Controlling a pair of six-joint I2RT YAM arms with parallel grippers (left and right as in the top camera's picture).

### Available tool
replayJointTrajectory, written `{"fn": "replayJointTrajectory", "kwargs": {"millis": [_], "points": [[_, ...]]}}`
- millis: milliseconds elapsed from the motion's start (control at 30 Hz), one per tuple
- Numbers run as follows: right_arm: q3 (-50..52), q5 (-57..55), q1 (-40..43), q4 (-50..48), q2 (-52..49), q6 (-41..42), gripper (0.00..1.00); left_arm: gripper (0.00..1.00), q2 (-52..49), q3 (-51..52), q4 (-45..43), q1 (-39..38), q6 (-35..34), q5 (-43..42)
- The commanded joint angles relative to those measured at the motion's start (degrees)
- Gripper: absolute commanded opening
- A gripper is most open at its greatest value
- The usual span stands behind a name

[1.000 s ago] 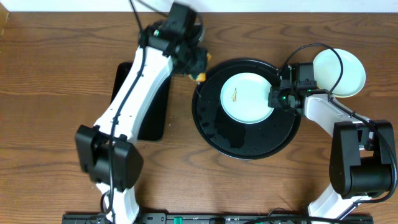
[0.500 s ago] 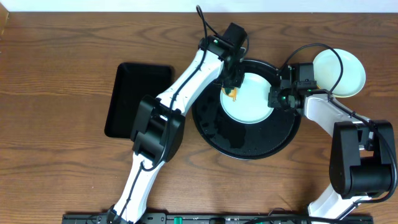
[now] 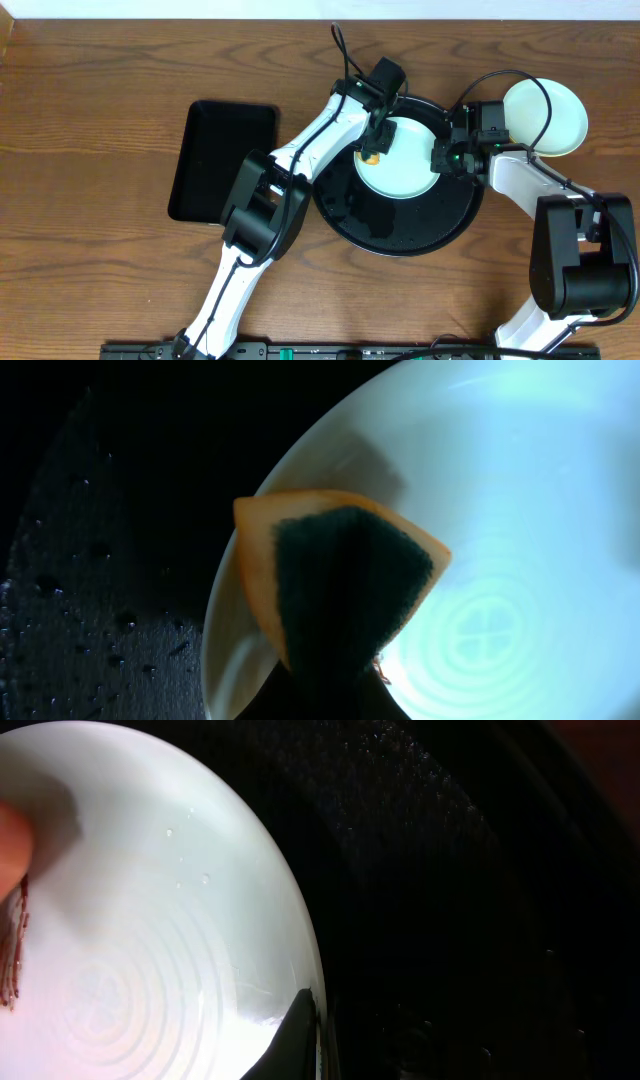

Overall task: Clean dirty plates on tray and stack at the side
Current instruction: 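Carry the sponge with the left gripper over the stained mint plate, then scrub the stained mint plate with the sponge in the left gripper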

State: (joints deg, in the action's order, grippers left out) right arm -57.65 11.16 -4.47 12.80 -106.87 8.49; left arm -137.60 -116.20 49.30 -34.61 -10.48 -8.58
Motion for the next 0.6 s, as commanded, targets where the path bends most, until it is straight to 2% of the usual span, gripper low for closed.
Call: {"fn": "replayJointTrajectory", "kwargs": {"millis": [0,300,433,567], "points": [[0.7,0.9,-1.2,0.7,-1.4,-0.4,0.01,0.07,-0.6,4.3,-3.0,0.2,0.3,1.8],[0.7,0.9,-1.2,0.7,-1.4,-0.4,0.01,0.07,-0.6,11.1,-5.9,0.2,0.3,1.3],[0.7,0.9,-1.2,0.7,-1.4,-0.4,0.01,0.07,-0.7,12.4,-6.1,0.2,0.3,-3.1],[0.7,0.9,-1.2,0.7,-1.4,-0.4,0.01,0.07,-0.7,16.2,-8.7,-0.4,0.1,-3.5]]}}
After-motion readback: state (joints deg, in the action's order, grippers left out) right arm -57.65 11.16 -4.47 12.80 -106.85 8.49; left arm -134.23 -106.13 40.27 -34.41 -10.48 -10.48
